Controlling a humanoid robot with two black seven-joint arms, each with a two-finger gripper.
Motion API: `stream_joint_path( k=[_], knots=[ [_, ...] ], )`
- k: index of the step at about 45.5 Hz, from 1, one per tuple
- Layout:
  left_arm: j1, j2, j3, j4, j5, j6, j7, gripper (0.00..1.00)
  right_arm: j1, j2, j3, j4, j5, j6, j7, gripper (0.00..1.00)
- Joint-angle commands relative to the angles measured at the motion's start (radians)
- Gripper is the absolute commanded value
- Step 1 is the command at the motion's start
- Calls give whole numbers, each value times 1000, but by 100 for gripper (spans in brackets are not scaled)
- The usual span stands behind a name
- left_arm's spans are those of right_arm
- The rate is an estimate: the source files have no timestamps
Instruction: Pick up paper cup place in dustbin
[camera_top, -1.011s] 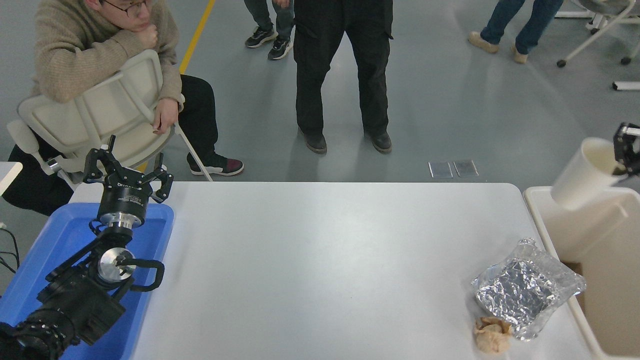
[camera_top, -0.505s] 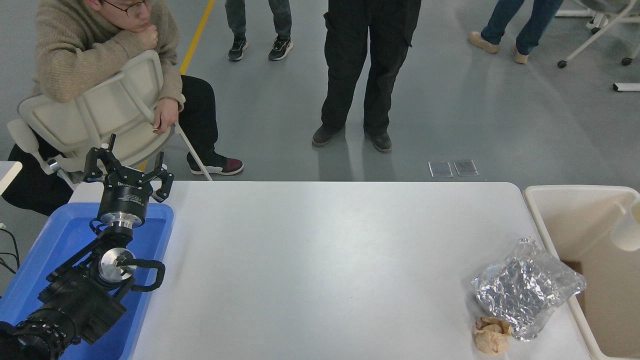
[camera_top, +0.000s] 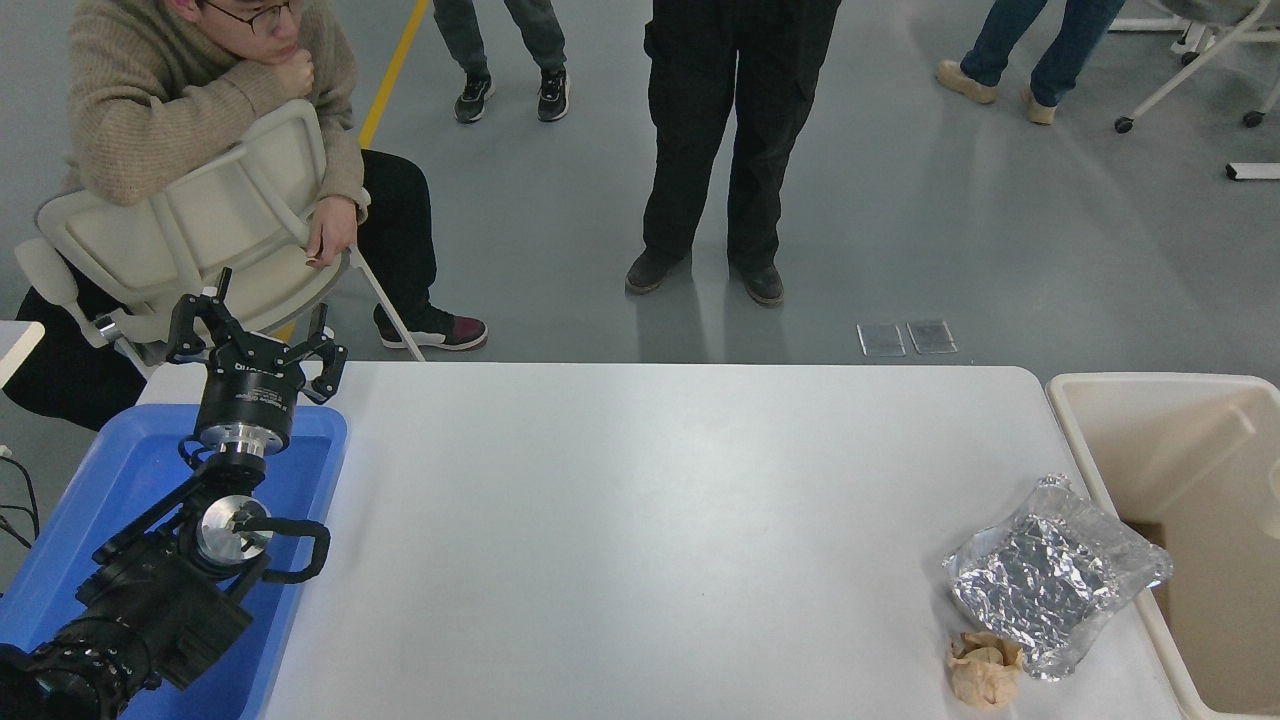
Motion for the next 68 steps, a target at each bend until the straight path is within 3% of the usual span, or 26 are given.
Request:
stream_joint_path(
  k=[1,14,17,20,21,37,49,52,53,54,68],
  knots=[
    [0,0,1,-1,0,0,0,99,-109,77,37,-119,-1,-24,0,0],
    [0,0,-1,1,0,0,0,99,-122,100,37,-138,-5,-52,0,0],
    [0,0,1,1,0,0,0,99,-117,97,37,-138,-8,-52,0,21],
    [0,0,1,1,0,0,0,99,-112,91,37,-138,-8,-61,0,56],
    [0,0,1,-1,0,0,0,99,-109,91,37,-138,-7,-64,0,63],
    [0,0,-1,-1,0,0,0,99,-57,79,34,-40,-8,-82,-1,65],
    [0,0,-1,-1,0,0,0,99,265,-133,-112,414,-7,-75,-1,67],
    [0,0,1,1,1,0,0,99,389,-148,-234,517,-5,-70,-1,73],
    [0,0,1,-1,1,0,0,99,435,-150,-277,551,-5,-69,-1,82],
    [0,0,-1,-1,0,0,0,99,522,-150,-345,604,-1,-66,-1,100],
    [0,0,1,-1,1,0,0,99,934,-107,-548,990,5,13,-4,100]
  ],
)
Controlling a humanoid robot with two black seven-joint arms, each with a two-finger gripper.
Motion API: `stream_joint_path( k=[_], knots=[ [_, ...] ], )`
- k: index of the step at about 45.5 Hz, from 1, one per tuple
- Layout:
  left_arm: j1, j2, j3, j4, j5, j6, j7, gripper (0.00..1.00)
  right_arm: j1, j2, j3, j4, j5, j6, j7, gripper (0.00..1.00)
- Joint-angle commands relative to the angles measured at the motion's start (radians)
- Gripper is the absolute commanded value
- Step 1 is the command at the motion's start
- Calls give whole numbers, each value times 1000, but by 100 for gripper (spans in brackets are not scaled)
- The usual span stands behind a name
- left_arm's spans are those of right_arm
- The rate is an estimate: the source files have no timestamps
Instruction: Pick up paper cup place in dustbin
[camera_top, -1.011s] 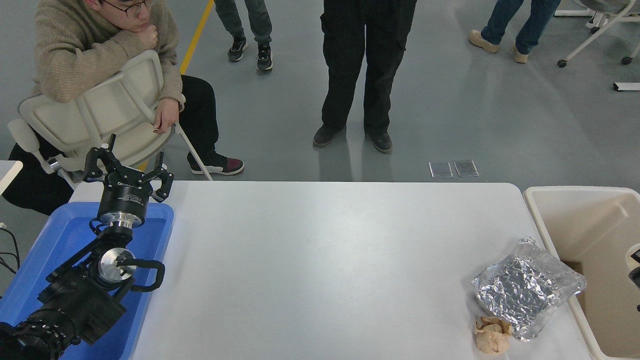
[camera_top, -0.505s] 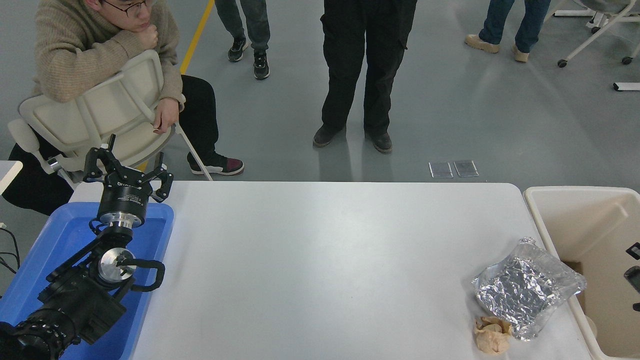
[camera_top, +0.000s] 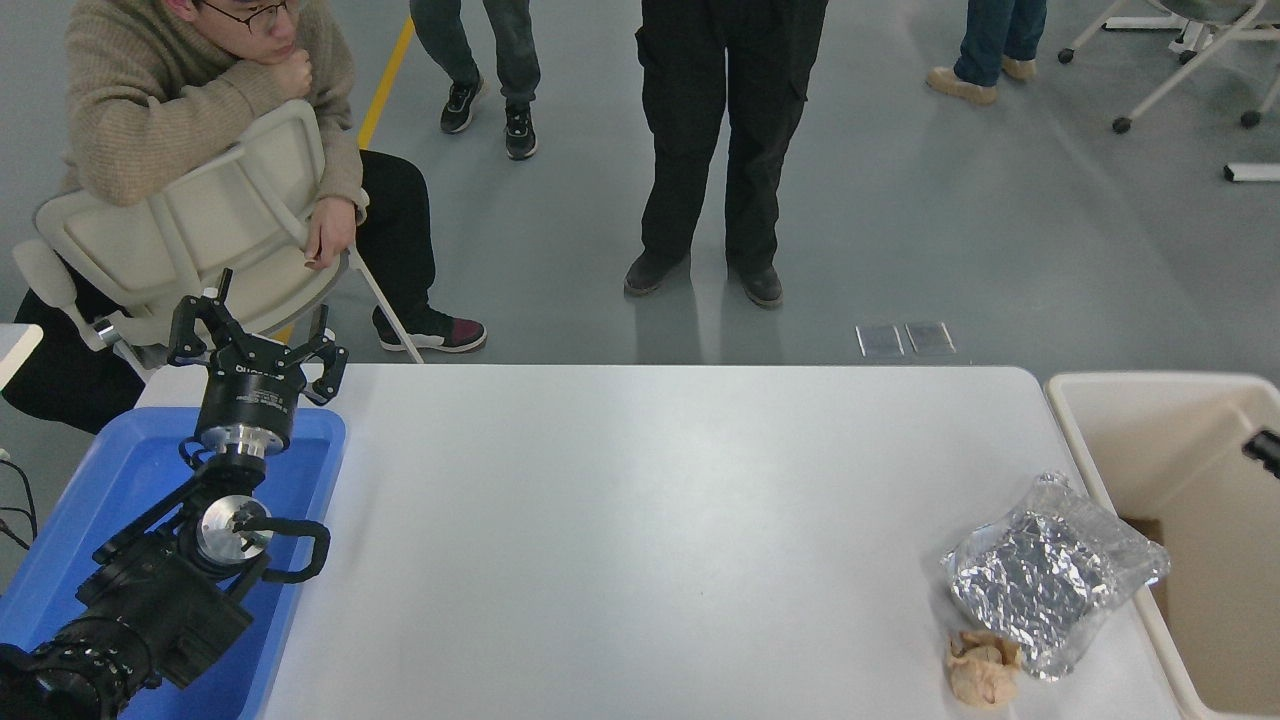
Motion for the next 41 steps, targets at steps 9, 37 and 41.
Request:
stream_joint_path(
  k=[9,37,41],
  knots=[
    [0,0,1,1,0,0,0,99,490,133,-201,314,2,445,-4,100],
    [1,0,1,1,0,0,0,99,811,394,-126,337,7,844,-4,100],
    [0,0,1,1,-1,0,0,99,811,397,-94,339,7,844,-3,100]
  ],
)
